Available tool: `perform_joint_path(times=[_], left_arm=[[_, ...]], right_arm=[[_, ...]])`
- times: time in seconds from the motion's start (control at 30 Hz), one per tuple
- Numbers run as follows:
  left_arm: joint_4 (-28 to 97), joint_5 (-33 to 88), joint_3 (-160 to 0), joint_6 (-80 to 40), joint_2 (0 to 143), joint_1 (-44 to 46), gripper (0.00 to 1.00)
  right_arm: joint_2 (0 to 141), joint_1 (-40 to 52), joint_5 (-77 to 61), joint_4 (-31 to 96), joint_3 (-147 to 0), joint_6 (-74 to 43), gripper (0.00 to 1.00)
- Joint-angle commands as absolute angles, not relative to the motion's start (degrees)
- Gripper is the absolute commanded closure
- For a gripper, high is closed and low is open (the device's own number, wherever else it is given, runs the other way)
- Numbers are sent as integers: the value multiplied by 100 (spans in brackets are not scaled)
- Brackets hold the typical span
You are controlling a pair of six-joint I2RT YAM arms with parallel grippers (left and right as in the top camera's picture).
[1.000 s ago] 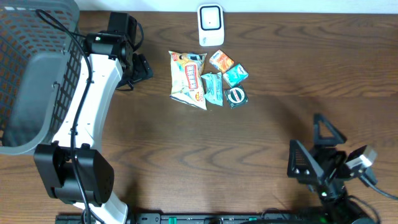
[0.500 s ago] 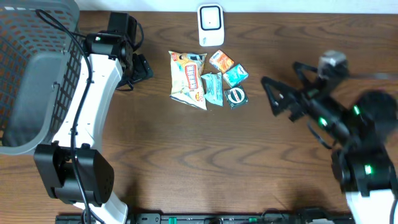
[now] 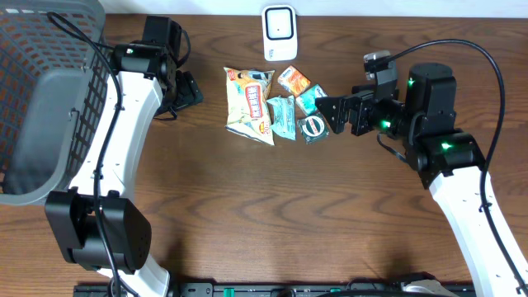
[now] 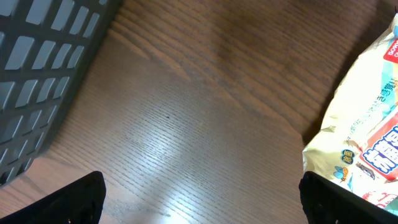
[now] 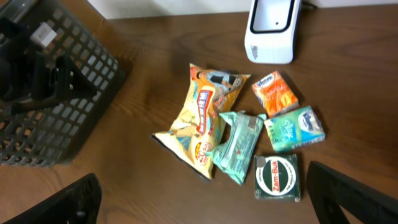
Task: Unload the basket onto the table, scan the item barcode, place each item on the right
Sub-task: 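Move the right gripper forward over the items near the scanner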
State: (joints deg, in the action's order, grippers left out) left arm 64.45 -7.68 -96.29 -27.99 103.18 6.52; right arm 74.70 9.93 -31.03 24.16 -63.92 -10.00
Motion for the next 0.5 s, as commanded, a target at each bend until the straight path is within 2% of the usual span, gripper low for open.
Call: perform_joint_path(times=[0.0, 0.47], left_arm=[[6466, -840, -9649, -2700, 10289, 633, 2], [6466, -840, -9649, -2700, 10289, 633, 2]], right_arm=[[7470, 1031, -3085, 2515, -6506, -941, 1], [8517, 2075, -3013, 2222, -6370, -1033, 1]])
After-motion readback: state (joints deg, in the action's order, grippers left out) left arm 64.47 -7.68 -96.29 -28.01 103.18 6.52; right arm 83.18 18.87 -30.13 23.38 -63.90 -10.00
